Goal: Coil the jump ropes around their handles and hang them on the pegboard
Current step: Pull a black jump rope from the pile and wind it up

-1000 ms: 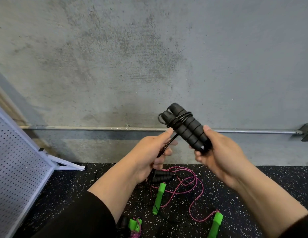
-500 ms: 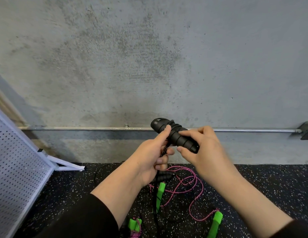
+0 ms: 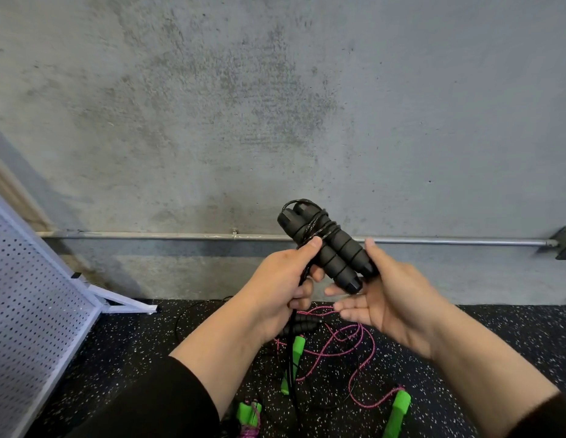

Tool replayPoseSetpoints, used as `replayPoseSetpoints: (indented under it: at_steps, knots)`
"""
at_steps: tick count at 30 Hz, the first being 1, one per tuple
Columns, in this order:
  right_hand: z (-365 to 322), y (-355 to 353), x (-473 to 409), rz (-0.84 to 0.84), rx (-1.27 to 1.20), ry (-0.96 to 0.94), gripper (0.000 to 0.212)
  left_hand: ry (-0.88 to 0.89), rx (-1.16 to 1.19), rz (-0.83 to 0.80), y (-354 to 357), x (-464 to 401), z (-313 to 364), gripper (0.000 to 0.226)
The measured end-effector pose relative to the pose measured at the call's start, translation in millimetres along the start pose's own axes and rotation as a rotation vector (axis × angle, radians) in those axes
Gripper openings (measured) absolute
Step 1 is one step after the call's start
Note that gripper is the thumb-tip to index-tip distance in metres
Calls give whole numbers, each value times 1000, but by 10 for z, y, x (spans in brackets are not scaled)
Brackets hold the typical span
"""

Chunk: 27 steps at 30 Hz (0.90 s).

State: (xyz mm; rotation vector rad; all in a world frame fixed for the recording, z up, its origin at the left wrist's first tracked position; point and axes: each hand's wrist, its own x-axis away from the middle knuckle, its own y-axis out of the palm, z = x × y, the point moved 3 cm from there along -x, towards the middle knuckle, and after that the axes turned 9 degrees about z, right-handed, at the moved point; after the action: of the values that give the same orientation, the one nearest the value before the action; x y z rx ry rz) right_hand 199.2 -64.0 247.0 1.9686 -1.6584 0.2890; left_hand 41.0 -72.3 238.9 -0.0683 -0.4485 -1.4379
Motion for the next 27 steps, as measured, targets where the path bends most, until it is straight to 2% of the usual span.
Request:
replayPoseSetpoints:
  at_steps: [2,4,7,11,14,16,20,23,27]
  knots:
    - [-2,6,5,-72,-49,58,59,-16,0,6,-7,-3,-1,33]
    - [-21,2,-11,-79,-86,31,53,-31,-9,-1,-19,-3,6,35]
    - [-78,-50,-45,61,-72,-153,39,-33,-116,3,-44,-2,10,49]
    - [-241,-244,-88,318,272,-455,21,-69,-203,28,-71,7,12,56]
    - [-270,-310,-87,322,529,-498,13,-108,-137,29,-86,-8,14,59]
    - [-247,-275,-73,300,695,-537,21,-134,-100,32,-77,-14,-3,62]
    - [-95,-161,-122,284,935,-618,55,-141,-16,65,-81,-46,-11,58]
    - [-55,-95,-83,322,1068,-722,63,-101,-63,97,-110,-52,-7,47]
    - [-66,4,8,334,1170,-827,64,-52,-77,156,-127,-44,-32,50]
